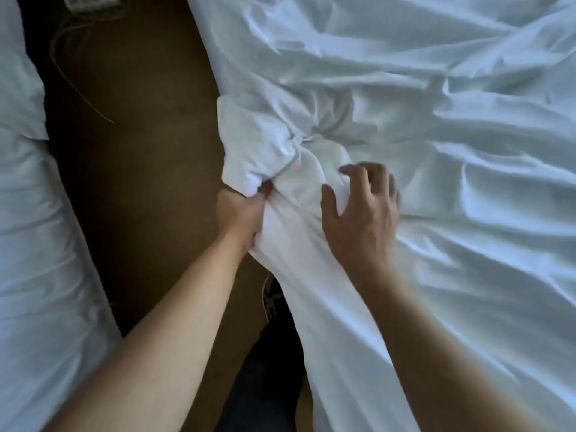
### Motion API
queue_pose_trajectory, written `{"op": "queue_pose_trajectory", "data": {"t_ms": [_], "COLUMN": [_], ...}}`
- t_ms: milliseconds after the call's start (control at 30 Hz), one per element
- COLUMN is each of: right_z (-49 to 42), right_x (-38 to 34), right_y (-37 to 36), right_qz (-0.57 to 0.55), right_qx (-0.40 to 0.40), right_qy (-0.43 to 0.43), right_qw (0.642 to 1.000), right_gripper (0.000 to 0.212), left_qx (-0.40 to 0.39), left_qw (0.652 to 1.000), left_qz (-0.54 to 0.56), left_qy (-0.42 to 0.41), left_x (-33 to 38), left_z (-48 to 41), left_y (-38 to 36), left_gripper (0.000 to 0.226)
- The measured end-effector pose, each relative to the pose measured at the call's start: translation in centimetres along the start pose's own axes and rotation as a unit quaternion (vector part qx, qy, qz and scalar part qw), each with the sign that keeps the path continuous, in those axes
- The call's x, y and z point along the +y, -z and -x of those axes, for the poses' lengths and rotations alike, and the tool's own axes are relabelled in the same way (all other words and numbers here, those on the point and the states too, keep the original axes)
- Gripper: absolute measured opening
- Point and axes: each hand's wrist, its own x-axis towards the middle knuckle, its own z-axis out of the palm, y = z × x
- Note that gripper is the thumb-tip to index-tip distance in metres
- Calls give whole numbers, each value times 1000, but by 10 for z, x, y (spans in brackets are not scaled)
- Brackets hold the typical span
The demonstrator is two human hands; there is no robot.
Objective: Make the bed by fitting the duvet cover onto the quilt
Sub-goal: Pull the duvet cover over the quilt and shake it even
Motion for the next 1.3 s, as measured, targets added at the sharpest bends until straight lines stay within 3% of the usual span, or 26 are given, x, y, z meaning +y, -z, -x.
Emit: {"op": "queue_pose_trajectory", "data": {"t_ms": [33,100,200,300,400,467,533,600,700,767,800,867,900,933,1033,1067,1133,1233,1300], "right_z": [42,115,182,204,199,191,188,192,211,224,234,257,270,284,317,317,306,285,282], "right_x": [6,29,75,100,106,108,110,108,106,105,105,99,96,92,97,100,102,100,103], "right_y": [13,27,30,23,16,21,36,55,84,96,99,101,98,95,82,79,76,88,104], "right_qz": [22,91,156,193,198,192,152,87,-11,-27,14,103,128,144,206,217,184,22,-80], "right_qx": [39,42,-25,-135,-208,-170,-135,-130,-212,-248,-210,-56,1,5,-166,-210,-248,-248,-312], "right_qy": [-23,-96,-188,-199,-194,-176,-182,-171,-112,-112,-120,-156,-155,-152,-180,-189,-210,-166,-132], "right_qw": [999,990,969,951,938,950,962,973,971,962,970,981,980,978,948,934,928,954,937], "right_gripper": [28,45,97,122,94,59,40,26,23,21,23,38,45,56,94,89,56,15,4], "left_qx": [55,46,-178,-295,-284,-240,-195,-132,-51,-116,-197,-335,-367,-385,-396,-390,-338,-213,-139], "left_qw": [998,994,962,928,942,963,976,986,986,978,965,925,913,906,898,901,926,967,985], "left_qz": [25,99,95,104,124,102,87,102,150,172,163,98,65,51,105,116,113,98,82], "left_qy": [-24,12,182,203,129,73,30,-15,-60,6,67,149,165,171,162,152,127,101,62], "left_x": [10,16,-24,-64,-67,-59,-52,-43,-37,-50,-66,-108,-127,-142,-157,-155,-152,-149,-150], "left_z": [-5,-3,37,73,86,93,99,101,107,121,133,161,174,183,201,205,215,220,214], "left_y": [4,5,8,25,9,-11,-21,-17,-5,-6,-8,-7,-6,-7,-27,-37,-57,-65,-60], "left_gripper": [31,53,76,82,68,51,40,40,59,76,81,78,70,61,48,47,47,43,38]}}
